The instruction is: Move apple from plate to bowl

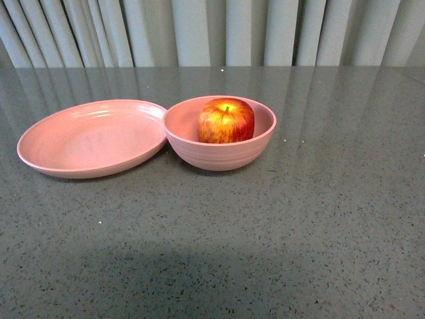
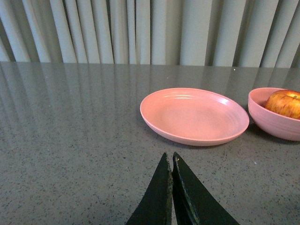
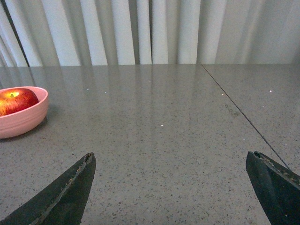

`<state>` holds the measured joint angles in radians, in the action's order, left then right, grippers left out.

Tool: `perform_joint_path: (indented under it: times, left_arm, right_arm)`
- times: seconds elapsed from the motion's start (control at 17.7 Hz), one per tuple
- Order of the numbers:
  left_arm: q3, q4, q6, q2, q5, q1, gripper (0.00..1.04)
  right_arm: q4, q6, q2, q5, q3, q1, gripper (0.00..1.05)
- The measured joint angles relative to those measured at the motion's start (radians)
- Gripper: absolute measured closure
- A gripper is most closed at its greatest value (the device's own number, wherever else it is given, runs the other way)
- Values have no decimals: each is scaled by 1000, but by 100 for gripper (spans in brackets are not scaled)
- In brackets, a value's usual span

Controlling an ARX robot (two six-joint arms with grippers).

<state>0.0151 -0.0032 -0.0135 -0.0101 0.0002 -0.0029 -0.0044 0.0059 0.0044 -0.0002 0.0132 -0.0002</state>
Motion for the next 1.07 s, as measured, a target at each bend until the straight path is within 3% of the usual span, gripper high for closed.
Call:
perform_joint_path:
  times: [0.11,0.17,0.4,1.07]
  left_arm:
    - [0,0,0,0,0,0,76]
    - [0,0,0,0,0,0,40]
    - [0,0,2,0,0,0,5]
    - [0,0,3,0,0,0,7]
  right_arm:
    - [0,0,0,0,0,0,7]
    - [0,0,0,0,0,0,7]
    - [0,0,0,0,0,0,7]
    - [0,0,0,0,0,0,7]
